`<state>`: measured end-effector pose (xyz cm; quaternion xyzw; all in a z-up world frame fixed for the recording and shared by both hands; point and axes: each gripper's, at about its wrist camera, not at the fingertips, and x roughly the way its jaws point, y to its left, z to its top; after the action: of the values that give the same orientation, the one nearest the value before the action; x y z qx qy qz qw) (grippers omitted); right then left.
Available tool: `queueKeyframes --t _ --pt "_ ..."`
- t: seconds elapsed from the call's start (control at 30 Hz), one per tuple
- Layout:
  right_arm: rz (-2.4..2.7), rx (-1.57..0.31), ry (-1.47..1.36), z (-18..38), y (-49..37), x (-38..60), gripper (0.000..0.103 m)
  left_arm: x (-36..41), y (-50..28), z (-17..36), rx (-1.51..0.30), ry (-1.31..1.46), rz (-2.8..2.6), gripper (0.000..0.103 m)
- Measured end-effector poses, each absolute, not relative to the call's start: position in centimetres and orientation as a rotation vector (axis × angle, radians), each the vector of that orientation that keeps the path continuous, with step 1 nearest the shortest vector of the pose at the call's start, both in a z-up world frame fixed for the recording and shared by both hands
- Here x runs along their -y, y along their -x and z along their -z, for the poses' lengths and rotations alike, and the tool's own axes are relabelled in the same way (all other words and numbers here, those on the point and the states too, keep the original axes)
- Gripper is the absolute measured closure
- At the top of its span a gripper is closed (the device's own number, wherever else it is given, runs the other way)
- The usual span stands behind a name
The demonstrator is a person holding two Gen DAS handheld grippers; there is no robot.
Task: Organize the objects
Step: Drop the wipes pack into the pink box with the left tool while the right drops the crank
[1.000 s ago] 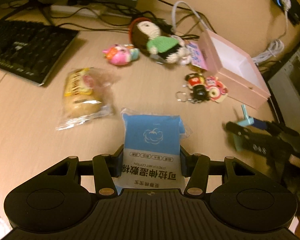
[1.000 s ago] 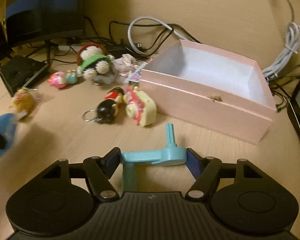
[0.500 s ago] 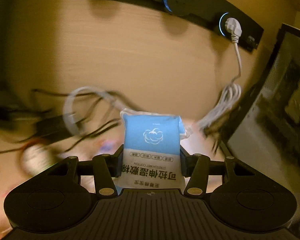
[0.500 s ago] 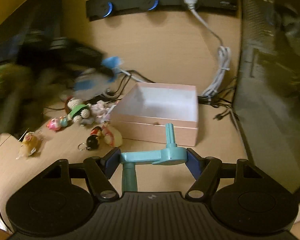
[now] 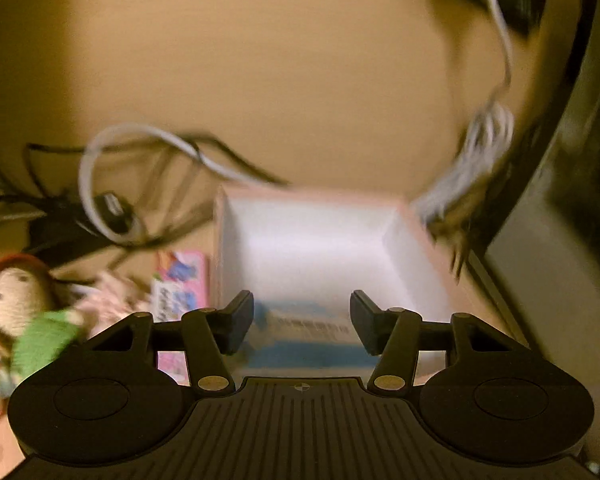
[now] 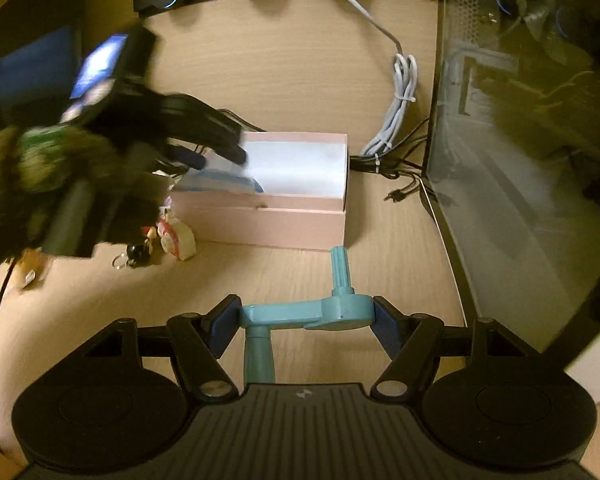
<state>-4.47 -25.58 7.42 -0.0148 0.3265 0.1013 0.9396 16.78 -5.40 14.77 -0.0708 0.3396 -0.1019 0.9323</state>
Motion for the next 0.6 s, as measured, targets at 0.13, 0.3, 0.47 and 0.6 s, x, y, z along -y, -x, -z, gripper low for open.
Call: queueKeyframes --t 0.13,0.3,0.47,0.6 --pt "-0.229 -0.677 -0.016 -7.8 2.3 25.3 0.033 1.3 -13.8 -16.9 -0.641 0.306 0.186 0.045" --pt "-0.276 -0.649 -0.064 -10.0 -1.7 24.2 0.032 -2.9 -7.6 -15.7 -0.730 0.335 0.228 0.047" --pt "-0.286 -0.560 -0.143 -13.5 -10.6 22.0 0.026 -6.6 -2.1 -12.4 -0.854 0.393 0.159 0.049" --pt "-0.333 -0.693 -0.147 -12.4 -16.7 19.7 0.019 -10.3 1.6 -12.4 -0.848 0.435 0.073 0.050"
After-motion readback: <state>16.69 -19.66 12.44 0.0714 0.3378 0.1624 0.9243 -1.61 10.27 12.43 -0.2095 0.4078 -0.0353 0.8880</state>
